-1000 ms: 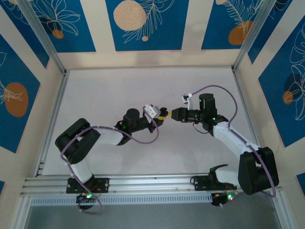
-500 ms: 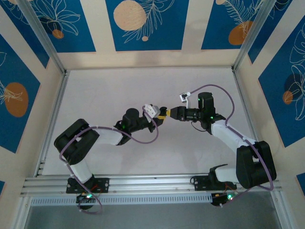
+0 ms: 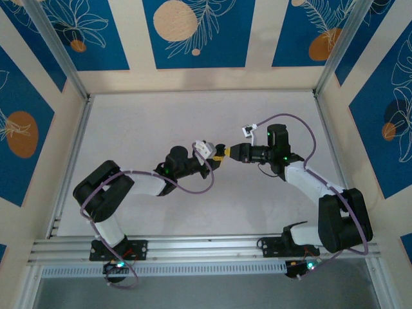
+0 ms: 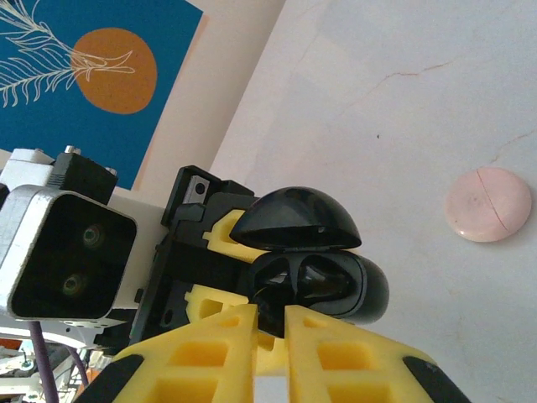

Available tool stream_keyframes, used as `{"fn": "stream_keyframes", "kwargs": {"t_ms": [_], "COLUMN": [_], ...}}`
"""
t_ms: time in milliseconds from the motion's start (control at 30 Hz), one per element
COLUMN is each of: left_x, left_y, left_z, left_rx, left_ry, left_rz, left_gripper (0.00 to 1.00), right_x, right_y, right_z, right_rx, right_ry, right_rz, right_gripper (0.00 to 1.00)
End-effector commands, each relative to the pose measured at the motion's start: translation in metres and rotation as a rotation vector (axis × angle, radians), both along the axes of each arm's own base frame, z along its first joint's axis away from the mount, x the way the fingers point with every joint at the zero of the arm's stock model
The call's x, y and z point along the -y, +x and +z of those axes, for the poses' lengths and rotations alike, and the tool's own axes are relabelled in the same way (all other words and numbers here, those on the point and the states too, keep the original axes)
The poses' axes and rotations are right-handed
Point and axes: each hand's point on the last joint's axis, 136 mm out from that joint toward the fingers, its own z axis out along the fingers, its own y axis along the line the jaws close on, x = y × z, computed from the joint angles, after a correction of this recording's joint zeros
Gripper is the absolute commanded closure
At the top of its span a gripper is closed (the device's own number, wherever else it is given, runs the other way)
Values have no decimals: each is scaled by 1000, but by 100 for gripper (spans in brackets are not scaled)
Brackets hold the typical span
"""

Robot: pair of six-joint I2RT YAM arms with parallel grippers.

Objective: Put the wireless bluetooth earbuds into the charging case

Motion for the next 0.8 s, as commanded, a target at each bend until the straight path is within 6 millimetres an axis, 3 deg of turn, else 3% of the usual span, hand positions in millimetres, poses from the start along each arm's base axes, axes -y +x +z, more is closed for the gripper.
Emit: {"fn": "stream_keyframes", "kwargs": {"t_ms": [0,767], "left_x": [4,3], "left_y": [-7,-9], "left_z": [22,25], "left_rx": [52,56], "left_ry": [-42,-43], "left_rz": [-36,-40], "left_gripper": [81,81], "right_x": [-9,-17], "right_y": [-4,4], "right_z": [3,1], "right_rx": [-1,4], "right_ry": [19,3], "right_rz": [42,38], "right_gripper": [85,86]}}
